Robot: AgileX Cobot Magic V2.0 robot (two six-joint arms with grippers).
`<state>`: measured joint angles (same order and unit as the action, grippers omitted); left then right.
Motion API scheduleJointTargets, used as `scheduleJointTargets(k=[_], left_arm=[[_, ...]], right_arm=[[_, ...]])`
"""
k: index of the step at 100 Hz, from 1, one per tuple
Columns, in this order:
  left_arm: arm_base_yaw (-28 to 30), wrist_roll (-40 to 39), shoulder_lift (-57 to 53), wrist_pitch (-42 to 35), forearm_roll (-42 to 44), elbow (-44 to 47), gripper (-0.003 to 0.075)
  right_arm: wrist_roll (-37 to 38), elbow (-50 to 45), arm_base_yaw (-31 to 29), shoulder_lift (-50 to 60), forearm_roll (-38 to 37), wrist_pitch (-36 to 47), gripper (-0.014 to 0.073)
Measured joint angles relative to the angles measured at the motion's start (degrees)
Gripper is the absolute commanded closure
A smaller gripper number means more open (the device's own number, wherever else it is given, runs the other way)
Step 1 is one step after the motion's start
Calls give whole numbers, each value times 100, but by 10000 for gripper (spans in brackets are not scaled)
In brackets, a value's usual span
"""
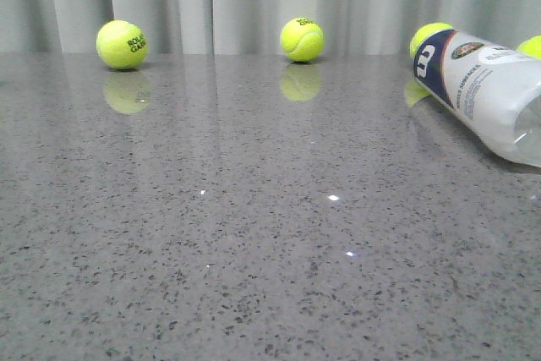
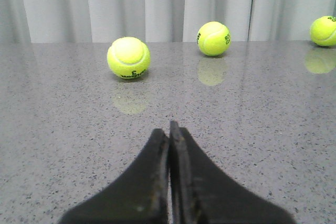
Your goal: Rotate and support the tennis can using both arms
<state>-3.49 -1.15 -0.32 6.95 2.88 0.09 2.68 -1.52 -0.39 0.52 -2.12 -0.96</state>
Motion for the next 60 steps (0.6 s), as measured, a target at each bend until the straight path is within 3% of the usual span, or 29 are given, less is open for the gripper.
scheduleJointTargets(k=[17,35,60], left_arm=[[0,0,0,0,0,0,739],[0,0,0,0,0,0,739],[0,0,0,0,0,0,739]], right_arm=[[0,28,0,0,0,-166,654],[0,773,0,-147,0,-1700,654],[0,2023,0,-1306,21,-3381,634]])
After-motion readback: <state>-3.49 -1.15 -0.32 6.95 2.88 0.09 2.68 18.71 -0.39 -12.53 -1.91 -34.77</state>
